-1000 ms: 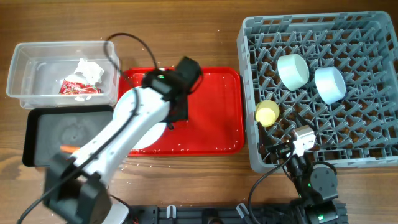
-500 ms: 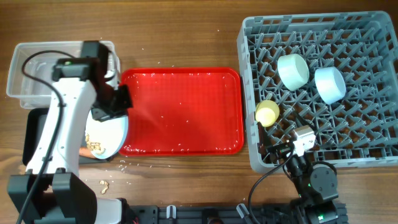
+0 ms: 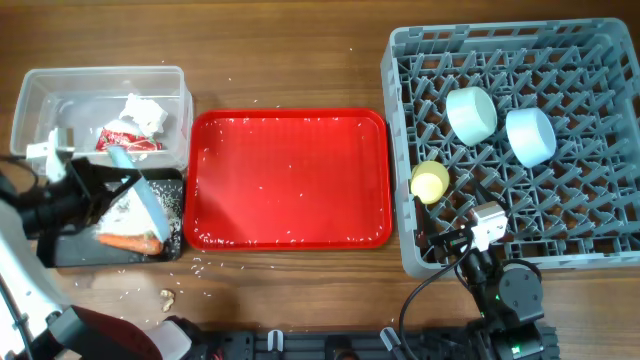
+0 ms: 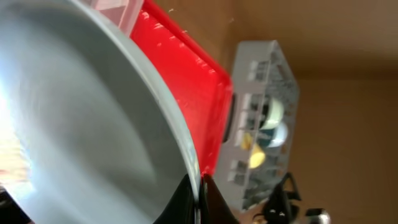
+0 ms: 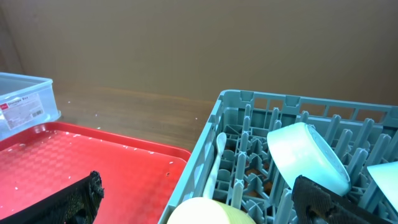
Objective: Sort waste into correct bins and load items into the dishwasher rack
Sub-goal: 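Carry the plate right and stand it upright in the dish rack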
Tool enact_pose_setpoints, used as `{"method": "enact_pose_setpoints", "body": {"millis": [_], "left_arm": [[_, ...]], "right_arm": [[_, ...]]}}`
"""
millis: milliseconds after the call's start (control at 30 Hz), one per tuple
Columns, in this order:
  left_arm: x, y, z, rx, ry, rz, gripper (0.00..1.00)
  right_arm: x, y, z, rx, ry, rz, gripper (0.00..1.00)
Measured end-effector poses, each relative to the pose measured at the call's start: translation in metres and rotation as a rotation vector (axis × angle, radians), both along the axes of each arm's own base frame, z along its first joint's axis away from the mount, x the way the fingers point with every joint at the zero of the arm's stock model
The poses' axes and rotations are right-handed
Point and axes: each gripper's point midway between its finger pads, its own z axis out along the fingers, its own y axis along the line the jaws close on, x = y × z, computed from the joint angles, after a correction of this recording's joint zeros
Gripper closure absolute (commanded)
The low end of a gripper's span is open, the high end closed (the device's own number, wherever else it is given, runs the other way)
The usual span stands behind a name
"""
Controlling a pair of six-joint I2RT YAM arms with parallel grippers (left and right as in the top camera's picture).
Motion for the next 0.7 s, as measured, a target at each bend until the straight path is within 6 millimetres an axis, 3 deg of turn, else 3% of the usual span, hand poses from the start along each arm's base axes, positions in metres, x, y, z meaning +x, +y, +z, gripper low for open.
{"method": "enact_pose_setpoints", "body": {"millis": [67,200,400,500,633,700], "left_arm": [[-0.009,0.005,-0.002,-0.07,-0.034,0.046,0.96],[-0.023,0.009,0.016,-0.158,-0.149,0.098,0.96],[-0.017,0.006,0.027,-0.12,-0.276,0.052,0.96],[-0.007,-0.019,0.028,-0.116,-0.315,-0.062,0.96],[0.022,-0.073,0.028,-0.1,-0.418,-0.299,0.96],[0.047,-0.113,0.032,-0.095,-0.513,-0.446,0.96]], "right_arm": [[0.0,0.0,0.0,0.0,0.0,0.0,0.0],[0.0,0.0,0.0,0.0,0.0,0.0,0.0],[0.0,0.0,0.0,0.0,0.0,0.0,0.0],[0.0,0.0,0.0,0.0,0.0,0.0,0.0],[0.0,0.0,-0.001,-0.001,0.003,0.0,0.0],[0.0,0.0,-0.001,-0.001,0.005,0.002,0.0]]}}
